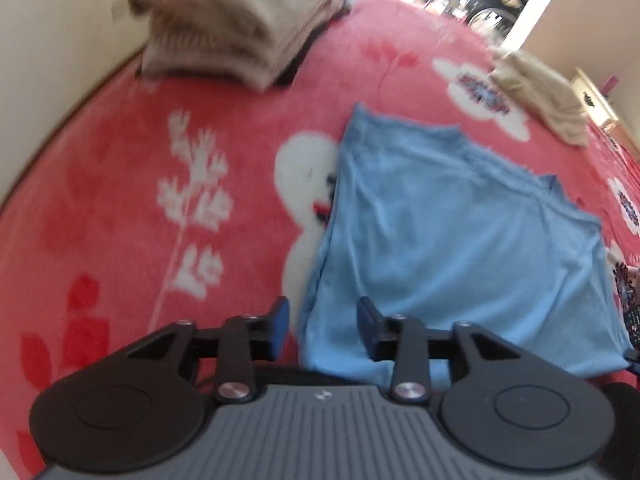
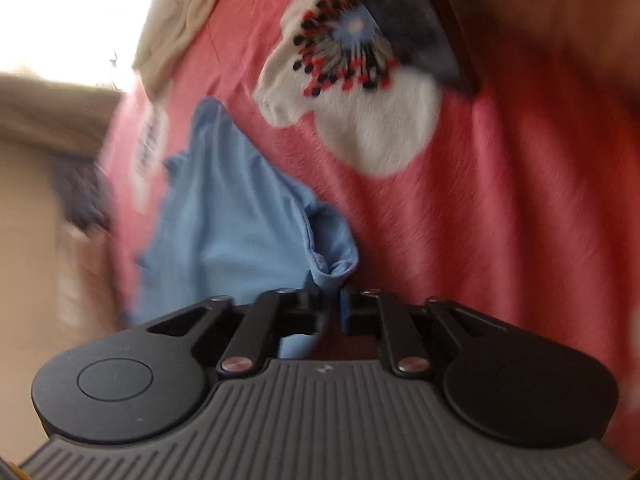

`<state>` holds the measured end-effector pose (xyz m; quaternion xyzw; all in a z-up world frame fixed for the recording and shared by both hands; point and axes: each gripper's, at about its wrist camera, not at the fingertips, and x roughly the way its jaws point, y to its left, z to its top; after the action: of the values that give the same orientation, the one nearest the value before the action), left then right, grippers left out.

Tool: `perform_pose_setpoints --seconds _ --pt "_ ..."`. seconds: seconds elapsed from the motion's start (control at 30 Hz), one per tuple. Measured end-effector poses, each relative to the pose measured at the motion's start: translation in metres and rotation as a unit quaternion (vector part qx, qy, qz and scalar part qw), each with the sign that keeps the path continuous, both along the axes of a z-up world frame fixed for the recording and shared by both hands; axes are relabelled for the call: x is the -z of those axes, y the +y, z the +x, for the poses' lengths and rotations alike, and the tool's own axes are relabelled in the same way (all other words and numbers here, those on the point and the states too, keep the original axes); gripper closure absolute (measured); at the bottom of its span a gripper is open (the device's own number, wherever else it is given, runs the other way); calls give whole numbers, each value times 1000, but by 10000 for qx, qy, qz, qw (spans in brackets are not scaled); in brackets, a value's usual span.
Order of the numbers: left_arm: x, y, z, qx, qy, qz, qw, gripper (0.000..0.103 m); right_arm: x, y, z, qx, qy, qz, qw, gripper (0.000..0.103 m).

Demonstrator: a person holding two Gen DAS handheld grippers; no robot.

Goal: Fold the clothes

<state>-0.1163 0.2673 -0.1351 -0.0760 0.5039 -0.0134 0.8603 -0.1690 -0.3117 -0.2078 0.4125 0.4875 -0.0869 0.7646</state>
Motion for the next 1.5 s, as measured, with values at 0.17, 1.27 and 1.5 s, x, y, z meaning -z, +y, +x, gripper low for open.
perform_pose_setpoints --seconds 0.17,1.27,1.5 --pt "-9 -13 13 180 -480 201 9985 43 -59 32 -3 -939 -414 -1899 9764 72" --pt "69 -22 130 1643 -1467 -128 9754 82 -26 392 230 -6936 -2951 -2495 6079 70" --pt "68 -25 127 2135 -1550 -172 9644 88 -17 420 227 -7788 -3196 -2649 4702 68"
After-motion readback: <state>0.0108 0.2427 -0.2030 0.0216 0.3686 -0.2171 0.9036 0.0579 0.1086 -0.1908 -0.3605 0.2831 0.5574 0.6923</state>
